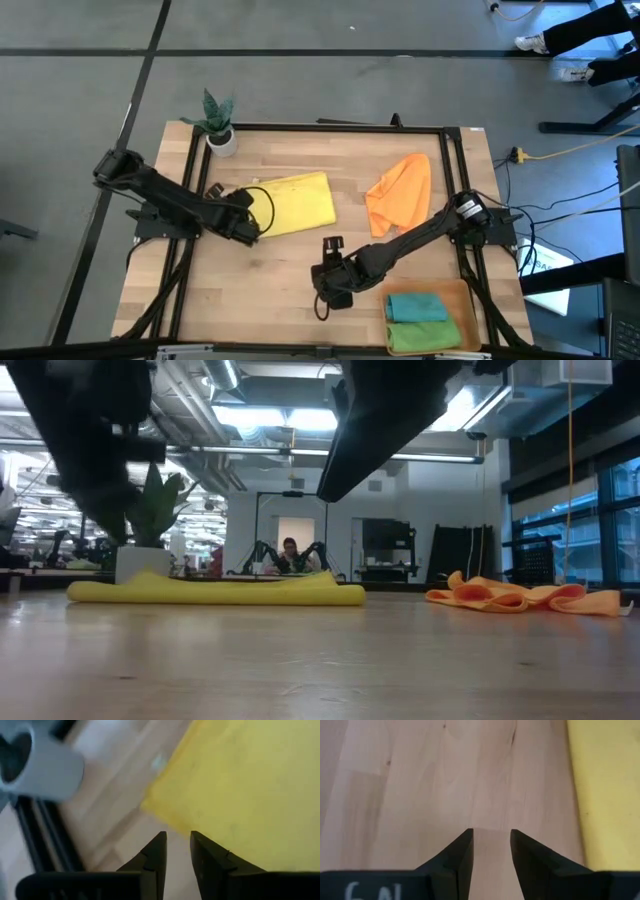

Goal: Roll microfiber towels into tight, uniform cylinder then place into a basket
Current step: Roll the yellow microfiber towel

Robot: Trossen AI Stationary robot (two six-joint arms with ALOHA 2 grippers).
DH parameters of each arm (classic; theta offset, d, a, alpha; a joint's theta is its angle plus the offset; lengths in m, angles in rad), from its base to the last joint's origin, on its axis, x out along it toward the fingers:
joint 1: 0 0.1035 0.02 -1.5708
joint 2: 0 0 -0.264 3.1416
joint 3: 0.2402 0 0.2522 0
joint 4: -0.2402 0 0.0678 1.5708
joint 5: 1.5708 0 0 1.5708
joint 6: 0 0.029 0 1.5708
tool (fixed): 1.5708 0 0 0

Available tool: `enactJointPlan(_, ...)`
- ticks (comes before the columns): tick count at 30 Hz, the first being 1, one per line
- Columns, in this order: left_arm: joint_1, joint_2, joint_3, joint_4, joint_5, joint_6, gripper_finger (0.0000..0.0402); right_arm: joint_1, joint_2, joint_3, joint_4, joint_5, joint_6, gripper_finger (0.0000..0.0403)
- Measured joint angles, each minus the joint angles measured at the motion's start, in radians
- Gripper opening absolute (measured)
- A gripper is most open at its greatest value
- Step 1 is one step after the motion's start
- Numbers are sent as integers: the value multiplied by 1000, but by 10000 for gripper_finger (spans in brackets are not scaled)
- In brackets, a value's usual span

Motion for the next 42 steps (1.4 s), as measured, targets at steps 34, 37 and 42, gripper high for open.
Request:
enactJointPlan(34,17,-62,-293,683,181,158,71,-347,8,-298,222,10,55,131)
enactJointPlan(37,-5,-62,-302,723,191,157,71,-368,10,-300,221,57,38,131)
enactJointPlan(42,-53,-61,-303,806,240,157,71,-395,12,-302,243,129,5,131)
